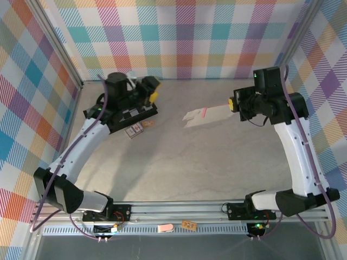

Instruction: Fold the paper box

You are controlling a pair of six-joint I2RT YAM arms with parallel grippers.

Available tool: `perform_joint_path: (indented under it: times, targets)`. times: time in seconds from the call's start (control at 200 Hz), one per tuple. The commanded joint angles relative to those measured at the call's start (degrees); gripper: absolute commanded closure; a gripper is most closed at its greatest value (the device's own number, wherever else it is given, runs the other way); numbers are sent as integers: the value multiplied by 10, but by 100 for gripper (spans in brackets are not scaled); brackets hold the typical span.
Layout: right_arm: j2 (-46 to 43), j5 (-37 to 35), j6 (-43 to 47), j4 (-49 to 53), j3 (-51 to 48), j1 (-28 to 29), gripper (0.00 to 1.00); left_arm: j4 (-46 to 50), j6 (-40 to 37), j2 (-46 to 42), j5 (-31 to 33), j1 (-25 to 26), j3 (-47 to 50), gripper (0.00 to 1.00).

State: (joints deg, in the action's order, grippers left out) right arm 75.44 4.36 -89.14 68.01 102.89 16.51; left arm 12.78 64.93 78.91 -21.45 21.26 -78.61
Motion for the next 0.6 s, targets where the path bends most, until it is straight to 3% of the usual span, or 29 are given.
perform_joint_path:
  times: [0.0, 0.045, 0.115, 0.17, 0.41, 0.595]
  targets:
    - [-2, 18, -20, 62, 15, 0, 100, 67, -70, 5, -32, -23, 24, 50]
    - [6, 12, -23, 49, 9, 0, 100, 65, -84, 24, -52, -22, 37, 59]
    - [26, 34, -37, 4, -14, -6, 100, 13, -92, 56, -88, -12, 72, 81]
    - [50, 50, -51, -24, -22, -8, 100, -18, -99, 73, -94, -1, 100, 89]
    - [173, 76, -65, -48, 46, -15, 100, -252, -49, 132, -92, 31, 227, 89]
    - [211, 83, -74, -61, 56, -18, 100, -473, 17, 180, -52, 47, 309, 81]
